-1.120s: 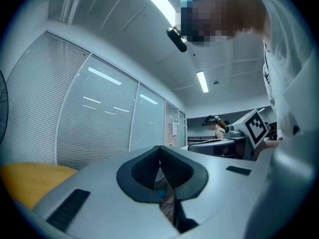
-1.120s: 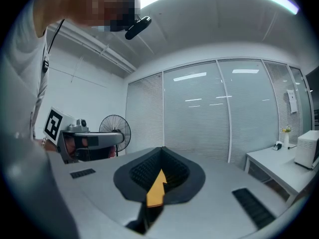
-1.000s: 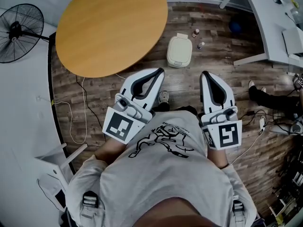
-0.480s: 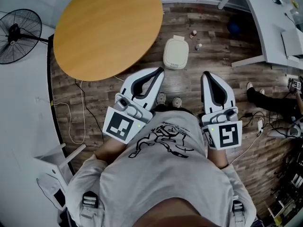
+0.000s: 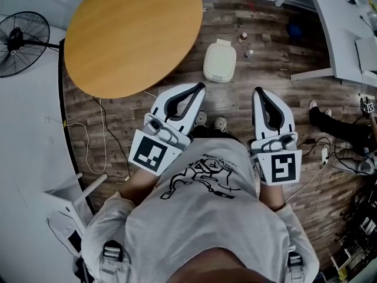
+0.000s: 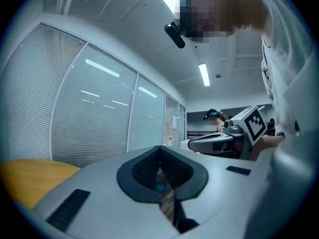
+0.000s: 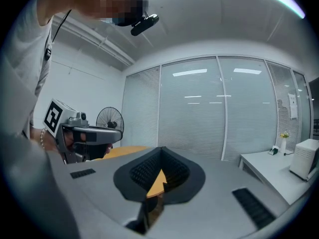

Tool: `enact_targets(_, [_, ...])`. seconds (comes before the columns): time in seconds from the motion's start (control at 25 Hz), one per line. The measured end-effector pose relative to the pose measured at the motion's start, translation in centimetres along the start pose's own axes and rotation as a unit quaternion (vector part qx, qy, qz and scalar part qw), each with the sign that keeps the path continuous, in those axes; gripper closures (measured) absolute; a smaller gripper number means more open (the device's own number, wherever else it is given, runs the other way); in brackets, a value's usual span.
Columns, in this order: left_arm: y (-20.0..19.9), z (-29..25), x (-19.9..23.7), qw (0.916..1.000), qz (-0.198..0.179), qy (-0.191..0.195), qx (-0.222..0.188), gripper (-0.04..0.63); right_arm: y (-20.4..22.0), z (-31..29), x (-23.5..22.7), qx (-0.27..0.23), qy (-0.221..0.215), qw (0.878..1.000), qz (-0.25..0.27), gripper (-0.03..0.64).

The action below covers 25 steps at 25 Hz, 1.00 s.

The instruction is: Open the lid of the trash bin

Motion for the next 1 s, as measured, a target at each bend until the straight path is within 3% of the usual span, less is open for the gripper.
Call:
enact_targets(0.2, [2.8, -0.7, 0.8, 0.9996, 0.007, 0.006, 0.026, 0.577, 2.1, -0.6, -0.2, 0.023, 0.009, 1.000, 0.017, 0.609])
enact_targets(0.44, [8.0, -2.3, 2.2, 0.9982, 0.020, 0.008, 0.056, 0.577, 7.2, -2.7, -0.8, 0.052, 0.005, 0.999, -0.012, 0.611])
enact_targets(1.0, [18.2, -2.6, 3.0, 0.9938, 0.028, 0.020, 0.105, 0.577, 19.4, -3.4, -0.7, 0.145, -0.013, 0.989, 0.000, 0.611])
Point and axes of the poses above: the fingertips, and each gripper's own axes: z backward along the fingers, x to its left, y out of its underside, the point moved 4 cm from there along z, backward along the fingers, and after that the axes turned 9 degrees about -x, right-handed, at the moved point
